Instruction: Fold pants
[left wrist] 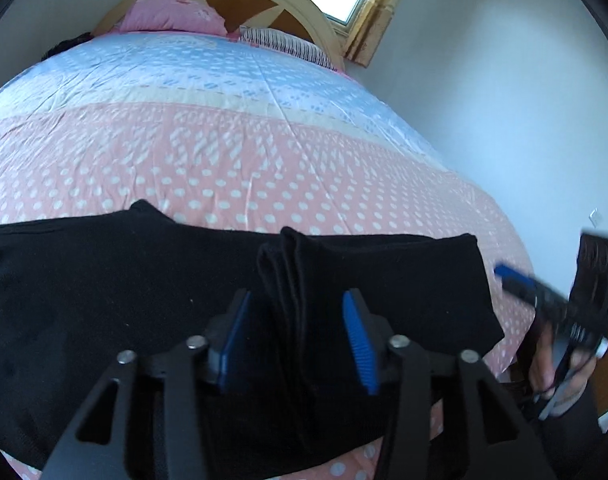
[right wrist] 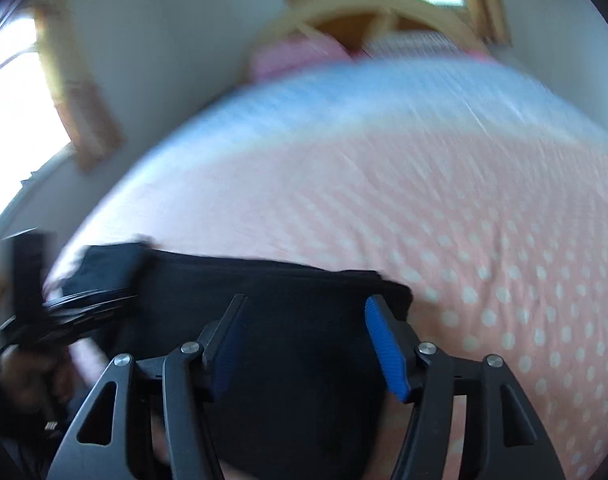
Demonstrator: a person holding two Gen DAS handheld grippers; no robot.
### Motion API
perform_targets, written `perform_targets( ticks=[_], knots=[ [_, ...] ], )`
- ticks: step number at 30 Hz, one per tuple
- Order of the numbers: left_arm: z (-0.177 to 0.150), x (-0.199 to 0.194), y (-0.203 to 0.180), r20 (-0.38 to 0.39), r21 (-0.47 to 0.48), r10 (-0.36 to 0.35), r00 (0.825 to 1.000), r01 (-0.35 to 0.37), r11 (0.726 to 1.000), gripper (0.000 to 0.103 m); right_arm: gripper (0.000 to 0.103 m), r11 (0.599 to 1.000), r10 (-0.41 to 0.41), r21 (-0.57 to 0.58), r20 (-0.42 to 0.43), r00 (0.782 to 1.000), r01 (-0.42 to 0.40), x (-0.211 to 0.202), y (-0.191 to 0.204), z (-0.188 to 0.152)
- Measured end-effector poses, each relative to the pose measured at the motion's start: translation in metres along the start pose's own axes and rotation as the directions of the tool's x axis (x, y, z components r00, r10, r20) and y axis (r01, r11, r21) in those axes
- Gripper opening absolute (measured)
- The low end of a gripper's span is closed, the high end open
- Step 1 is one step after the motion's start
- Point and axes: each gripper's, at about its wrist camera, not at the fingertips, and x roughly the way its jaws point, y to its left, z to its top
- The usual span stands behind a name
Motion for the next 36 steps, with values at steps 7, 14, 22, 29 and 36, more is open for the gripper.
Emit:
perform_targets(
  ticks=[7,14,22,29,36],
  knots=[
    [-0.011,0.011,-0.008,-0.025,0.095,0.071,0.997,-0.068,0.993,0.051,0.061,1.000,-0.003,-0.016,0.042,0.999,0.004,-0.022,0.009,-0.003],
    [-0.014,0.001,-0.016,-0.015,0.107,0.090,0.996,-0.088,0.990,0.070,0.062,0.955,0.173,-0.239,-0.030,0.984,-0.175,-0.034,0.088,-0.032],
    [-0.020,0.000,-0.004,-0.011,0.110,0.135,0.991,-0.133,0.985,0.078,0.067,0.915,0.114,-0.376,-0.106,0.988,-0.146,-0.007,0.116,-0.067],
    [-0.020,0.000,-0.005,-0.013,0.130,0.138,0.990,-0.135,0.982,0.079,0.067,0.932,0.228,-0.281,-0.037,0.973,-0.229,-0.023,0.099,-0.059],
    [-0.017,-0.017,0.002,-0.003,0.138,0.193,0.981,-0.191,0.972,0.079,0.067,0.918,0.266,-0.303,-0.005,0.964,-0.255,-0.029,0.104,-0.064]
  ],
)
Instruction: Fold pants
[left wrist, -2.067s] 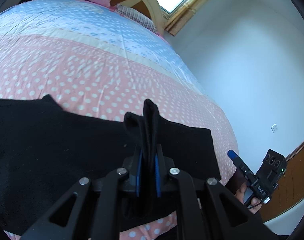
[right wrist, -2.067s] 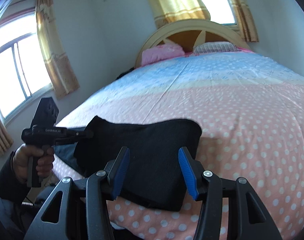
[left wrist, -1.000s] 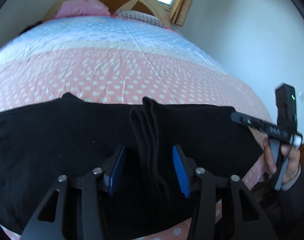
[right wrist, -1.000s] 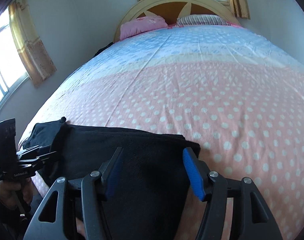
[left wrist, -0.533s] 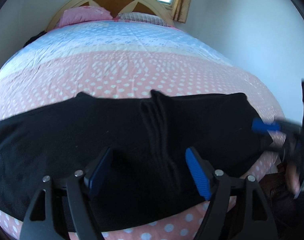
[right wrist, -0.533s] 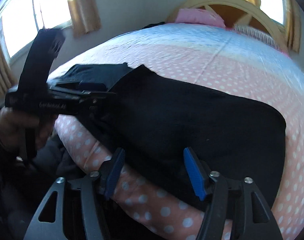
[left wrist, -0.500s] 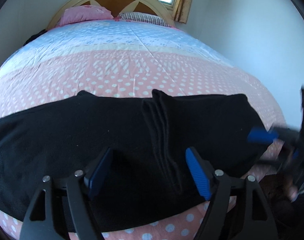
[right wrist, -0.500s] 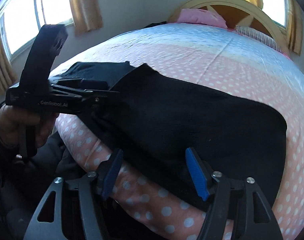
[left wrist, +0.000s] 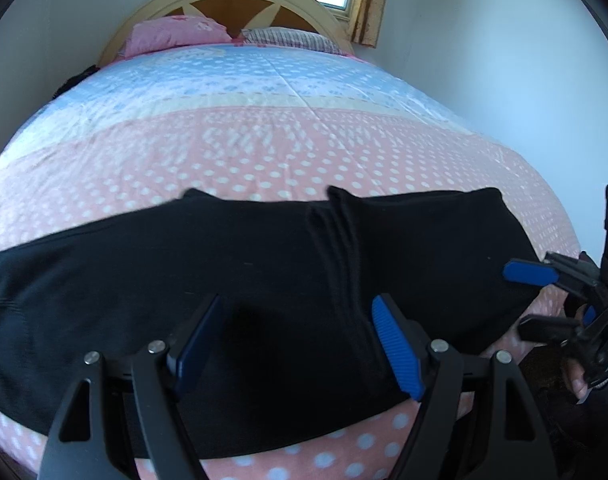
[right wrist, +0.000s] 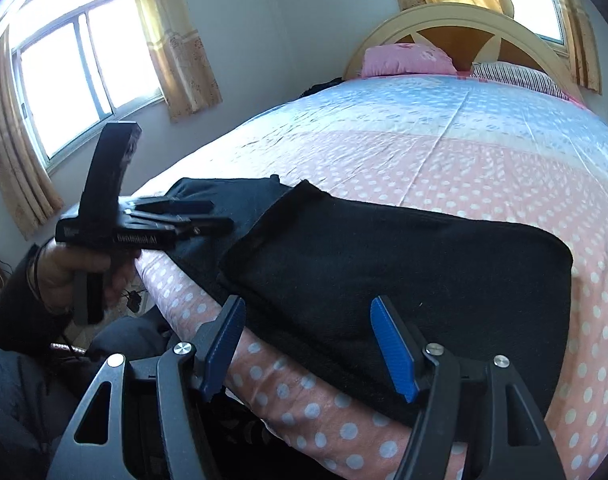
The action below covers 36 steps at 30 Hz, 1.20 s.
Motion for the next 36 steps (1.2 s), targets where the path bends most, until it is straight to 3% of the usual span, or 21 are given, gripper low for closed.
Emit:
perform_targets(
  ticks=[9,12,18,21,25,26,32,36],
  knots=[
    [0.003,-0.030,0.060,0.013,0.002,0.177,0.984,-0.177,0.984,0.079,0.067,1.000,-0.006,0.001,0.047,0.999,0.006,-0.006,0.002,0.000],
    [0.006,-0.050,0.098,0.047,-0.004,0.261,0.964,-0.261,0.965,0.079,0.067,1.000,-0.009,0.012,0.081,0.997,0.008,-0.010,-0.001,0.002],
    [-0.015,-0.076,0.194,0.009,-0.146,0.367,0.930,-0.362,0.921,0.079,0.067,0.998,-0.036,0.063,0.100,0.994,0.030,-0.009,-0.010,0.003],
    [-0.031,-0.078,0.228,-0.017,-0.221,0.337,0.941,-0.332,0.917,0.070,0.067,0.996,-0.039,0.090,0.099,0.994,0.030,-0.008,-0.015,0.003],
    [-0.048,-0.072,0.251,-0.007,-0.347,0.202,0.979,-0.192,0.918,0.053,0.067,0.995,-0.045,0.097,0.099,0.994,0.035,-0.008,-0.016,0.002],
    [-0.051,-0.070,0.253,0.002,-0.373,0.168,0.986,-0.155,0.915,0.053,0.067,0.995,-0.045,0.097,0.098,0.994,0.035,-0.007,-0.016,0.002],
    [-0.053,-0.067,0.250,0.038,-0.381,0.152,0.988,-0.126,0.916,0.054,0.067,0.996,-0.045,0.084,0.098,0.994,0.037,-0.008,-0.013,0.003],
    [-0.050,-0.066,0.247,0.014,-0.351,0.173,0.985,-0.157,0.923,0.057,0.067,0.996,-0.047,0.081,0.104,0.993,0.038,-0.011,-0.012,0.002]
  ],
)
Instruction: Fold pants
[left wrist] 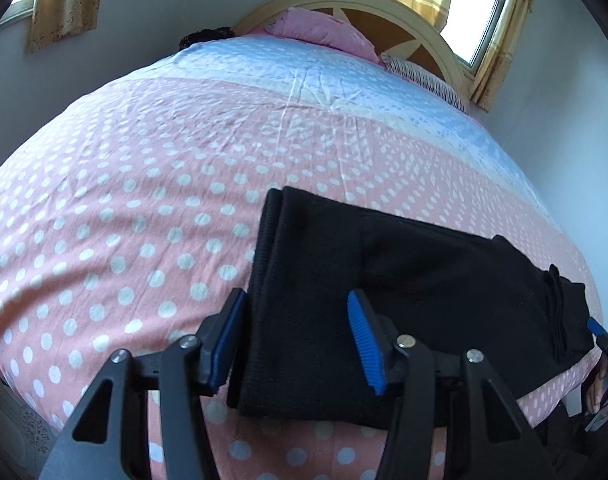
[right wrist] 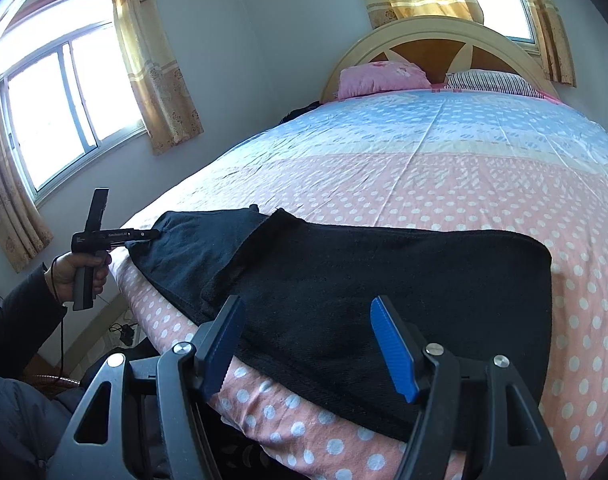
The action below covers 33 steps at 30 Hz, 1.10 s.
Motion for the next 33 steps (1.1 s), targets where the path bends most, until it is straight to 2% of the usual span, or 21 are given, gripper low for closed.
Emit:
perform_targets(
  ticks=[3,5,6,7,8,12,15,18,21,24,28,31,33],
  knots=[
    [0.004,0.006,0.000,0.003,0.007,0.009,1.000,-0.009,1.000,0.058,0.067,1.000,-0.001,0.004,0.013,1.000,0.001,-0.004,-0.001,0.001],
    [0.004,0.007,-0.003,-0.001,0.022,0.008,1.000,-0.008,1.000,0.054,0.067,1.000,-0.005,0.008,0.020,1.000,0.005,-0.005,-0.002,0.002],
    [0.005,0.006,-0.002,-0.007,0.018,0.001,1.000,-0.001,1.000,0.047,0.067,1.000,-0.008,0.011,0.022,1.000,0.008,-0.006,-0.003,0.002],
    [0.006,0.003,-0.001,-0.012,0.009,-0.026,1.000,0.026,1.000,0.024,0.067,1.000,-0.011,0.014,0.024,1.000,0.011,-0.006,-0.004,0.002],
    [0.008,0.000,0.000,-0.018,-0.017,-0.077,0.997,0.076,0.997,0.017,0.067,1.000,-0.015,0.016,0.025,1.000,0.014,-0.006,-0.004,0.003],
    [0.010,-0.014,-0.005,0.000,-0.022,-0.101,0.995,0.101,0.995,0.016,0.067,0.999,-0.045,0.023,0.036,0.998,0.044,-0.010,-0.008,0.007],
    [0.014,-0.030,-0.014,0.033,-0.037,-0.136,0.990,0.137,0.990,0.016,0.067,0.991,-0.130,0.020,0.056,0.990,0.129,-0.019,-0.010,0.016],
    [0.024,-0.050,-0.036,0.057,-0.037,-0.215,0.975,0.218,0.975,0.015,0.067,0.983,-0.179,0.059,0.076,0.981,0.175,-0.033,-0.021,0.025],
    [0.031,-0.067,-0.076,0.063,0.021,-0.278,0.959,0.277,0.961,0.015,0.067,0.971,-0.216,0.126,0.104,0.971,0.203,-0.051,-0.039,0.033],
    [0.035,-0.076,-0.124,0.049,0.080,-0.351,0.935,0.347,0.934,0.015,0.067,0.957,-0.254,0.174,0.129,0.959,0.230,-0.067,-0.055,0.036],
    [0.038,-0.077,-0.198,0.000,0.143,-0.451,0.893,0.446,0.884,0.015,0.067,0.929,-0.314,0.253,0.146,0.938,0.272,-0.081,-0.081,0.032],
    [0.038,-0.073,-0.246,-0.048,0.178,-0.499,0.865,0.499,0.848,0.015,0.067,0.902,-0.342,0.324,0.138,0.930,0.284,-0.085,-0.100,0.028],
    [0.034,-0.067,-0.282,-0.082,0.215,-0.511,0.856,0.516,0.829,0.015,0.067,0.883,-0.355,0.372,0.131,0.926,0.285,-0.087,-0.112,0.025]
  ],
)
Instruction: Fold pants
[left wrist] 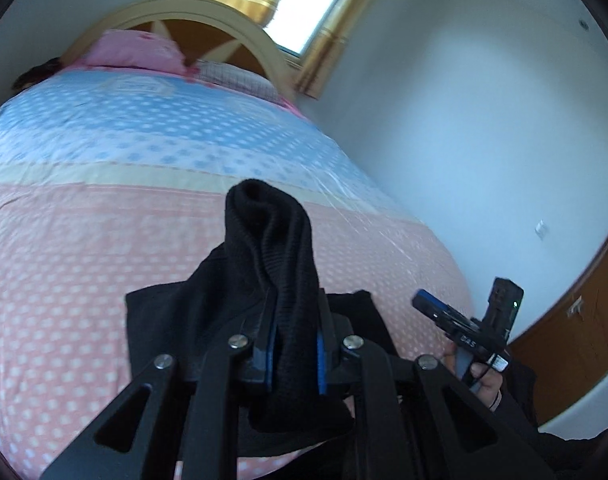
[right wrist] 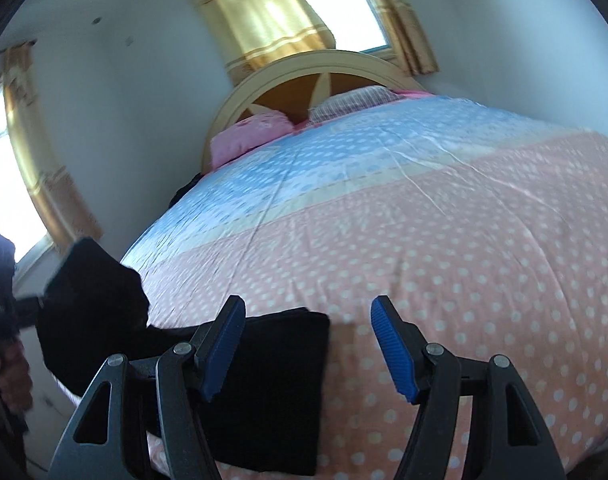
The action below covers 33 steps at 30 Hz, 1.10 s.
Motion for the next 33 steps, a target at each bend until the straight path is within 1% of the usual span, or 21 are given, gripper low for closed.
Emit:
perform_targets(
  ticks=[2,4,5,7,8,10,12,13,16,17,18,19,20,21,23,25,27,28,29,31,33],
  knots=[
    [0.000,0.029,-0.023,-0.046,0.022,-0.022,0.999,0.023,0.999,0.015,0.067,1.000,-0.015,0.017,-0.001,1.000,0.015,0.001,-0.007,0.000],
    [-0.003,0.057,-0.039,-0.091,0.047,-0.015,0.996,0.019,0.999,0.015,0.067,0.999,-0.021,0.025,-0.009,1.000,0.021,0.004,-0.010,0.000],
    [-0.007,0.076,-0.046,-0.123,0.065,-0.005,0.992,0.013,0.998,0.015,0.067,0.999,-0.020,0.026,-0.013,1.000,0.020,0.004,-0.010,-0.001],
    [-0.010,0.102,-0.052,-0.165,0.082,0.017,0.986,-0.003,0.997,0.015,0.067,1.000,-0.016,0.022,-0.023,1.000,0.016,0.007,-0.009,-0.004],
    [-0.016,0.119,-0.055,-0.185,0.108,0.047,0.982,-0.028,0.994,0.015,0.067,1.000,-0.015,0.019,-0.028,1.000,0.015,0.009,-0.009,-0.004],
    [-0.024,0.140,-0.058,-0.215,0.132,0.080,0.973,-0.052,0.990,0.015,0.067,1.000,-0.009,0.017,-0.039,0.999,0.009,0.012,-0.008,-0.006],
    [-0.030,0.152,-0.061,-0.229,0.150,0.103,0.968,-0.070,0.986,0.015,0.067,1.000,0.006,0.021,-0.047,0.999,-0.005,0.013,-0.009,-0.008],
    [-0.032,0.157,-0.066,-0.233,0.157,0.104,0.967,-0.068,0.985,0.015,0.067,1.000,0.010,0.025,-0.047,0.999,-0.009,0.012,-0.010,-0.008],
    [-0.034,0.169,-0.083,-0.240,0.229,0.124,0.963,-0.068,0.971,0.019,0.067,0.999,0.025,0.042,-0.048,0.999,-0.023,0.011,-0.013,-0.009],
    [-0.035,0.165,-0.086,-0.230,0.237,0.105,0.968,-0.049,0.970,0.020,0.067,0.999,0.029,0.046,-0.050,0.998,-0.027,0.011,-0.013,-0.008],
    [-0.034,0.159,-0.089,-0.210,0.247,0.082,0.974,-0.028,0.969,0.025,0.067,0.998,0.032,0.047,-0.051,0.998,-0.029,0.011,-0.012,-0.008],
    [-0.034,0.159,-0.091,-0.197,0.254,0.072,0.978,-0.020,0.967,0.033,0.067,0.998,0.034,0.047,-0.051,0.998,-0.032,0.009,-0.009,-0.008],
    [-0.033,0.150,-0.091,-0.175,0.265,0.075,0.982,-0.027,0.964,0.040,0.068,0.998,0.040,0.045,-0.052,0.998,-0.037,0.008,-0.006,-0.008],
    [-0.033,0.142,-0.091,-0.150,0.270,0.079,0.985,-0.036,0.962,0.050,0.069,0.998,0.049,0.042,-0.055,0.997,-0.046,0.008,-0.002,-0.008],
    [-0.029,0.121,-0.080,-0.093,0.266,0.082,0.992,-0.054,0.962,0.057,0.070,0.996,0.088,0.036,-0.070,0.994,-0.086,0.008,0.010,-0.009],
    [-0.026,0.103,-0.063,-0.040,0.253,0.122,0.992,-0.109,0.961,0.066,0.072,0.993,0.119,0.018,-0.102,0.988,-0.118,0.013,0.024,-0.012],
    [-0.026,0.090,-0.042,0.005,0.227,0.170,0.985,-0.167,0.960,0.072,0.073,0.990,0.137,-0.009,-0.154,0.979,-0.140,0.023,0.042,-0.016],
    [-0.026,0.086,-0.034,0.020,0.216,0.192,0.981,-0.192,0.957,0.075,0.073,0.991,0.129,-0.019,-0.181,0.975,-0.135,0.029,0.049,-0.019],
    [-0.027,0.081,-0.022,0.038,0.200,0.227,0.973,-0.230,0.952,0.076,0.073,0.991,0.121,-0.024,-0.199,0.972,-0.128,0.034,0.053,-0.021],
    [-0.028,0.081,-0.002,0.049,0.177,0.287,0.957,-0.291,0.940,0.076,0.073,0.992,0.114,-0.022,-0.243,0.963,-0.123,0.046,0.060,-0.026],
    [-0.032,0.080,0.016,0.049,0.144,0.331,0.942,-0.334,0.931,0.076,0.073,0.994,0.095,-0.020,-0.288,0.953,-0.105,0.056,0.063,-0.032]
  ],
)
